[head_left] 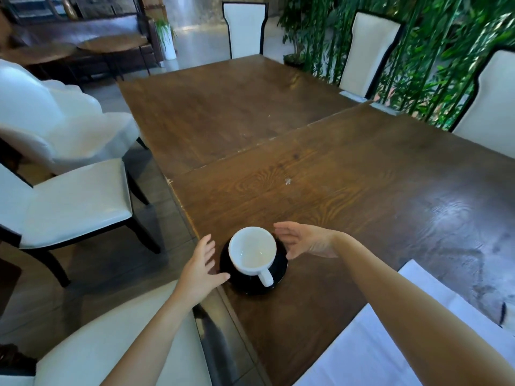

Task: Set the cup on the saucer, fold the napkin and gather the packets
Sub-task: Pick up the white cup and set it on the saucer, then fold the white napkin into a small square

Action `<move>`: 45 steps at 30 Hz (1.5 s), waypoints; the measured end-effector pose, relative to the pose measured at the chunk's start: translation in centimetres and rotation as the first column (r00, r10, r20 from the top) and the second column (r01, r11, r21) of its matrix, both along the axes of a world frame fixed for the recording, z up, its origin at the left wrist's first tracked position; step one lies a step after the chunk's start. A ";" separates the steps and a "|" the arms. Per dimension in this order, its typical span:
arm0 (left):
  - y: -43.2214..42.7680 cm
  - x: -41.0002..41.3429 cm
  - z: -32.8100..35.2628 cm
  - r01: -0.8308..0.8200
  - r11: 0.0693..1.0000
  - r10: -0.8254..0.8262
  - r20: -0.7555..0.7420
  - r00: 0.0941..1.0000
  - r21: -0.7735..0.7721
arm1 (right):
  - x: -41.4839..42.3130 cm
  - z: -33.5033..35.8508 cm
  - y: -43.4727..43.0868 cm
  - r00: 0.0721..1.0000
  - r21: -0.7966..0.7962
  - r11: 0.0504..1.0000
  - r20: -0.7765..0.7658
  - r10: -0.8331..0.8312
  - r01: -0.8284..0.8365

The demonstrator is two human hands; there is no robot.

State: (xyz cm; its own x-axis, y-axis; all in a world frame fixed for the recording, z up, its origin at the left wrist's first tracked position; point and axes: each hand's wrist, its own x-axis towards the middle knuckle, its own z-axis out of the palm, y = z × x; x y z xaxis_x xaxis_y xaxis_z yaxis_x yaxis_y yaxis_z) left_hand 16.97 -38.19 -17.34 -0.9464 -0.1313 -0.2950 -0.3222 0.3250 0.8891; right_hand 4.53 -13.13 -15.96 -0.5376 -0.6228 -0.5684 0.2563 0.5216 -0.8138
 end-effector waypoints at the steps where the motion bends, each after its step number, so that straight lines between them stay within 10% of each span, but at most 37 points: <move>1: -0.1 -0.2 0.7 0.001 1.000 -0.002 -0.024 1.000 -0.018 | 0.2 0.7 0.3 1.000 0.030 1.000 -0.018 -0.001 0.001; 17: 11.1 -2.2 8.8 0.338 0.887 -0.451 -0.428 0.784 -0.315 | 10.9 8.8 10.2 0.922 0.253 0.903 -0.270 -0.279 0.347; 31: 22.5 8.2 2.2 0.814 0.437 -0.897 -0.121 0.425 -0.382 | 33.9 3.8 18.1 0.720 0.474 0.558 -0.292 -0.630 0.681; 45: 16.4 17.3 -8.2 0.720 0.090 -0.981 0.064 0.184 -0.688 | 48.6 -8.2 10.6 0.559 0.510 0.236 -0.702 -0.441 0.827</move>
State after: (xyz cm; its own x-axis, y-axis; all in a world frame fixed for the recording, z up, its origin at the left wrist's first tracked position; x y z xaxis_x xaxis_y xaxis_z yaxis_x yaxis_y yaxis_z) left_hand 34.22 -21.81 -25.56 -0.4659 0.8655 -0.1837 0.7695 0.4989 0.3988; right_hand 53.16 -2.54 -24.15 -0.7821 0.5821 -0.2224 0.6226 0.7147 -0.3187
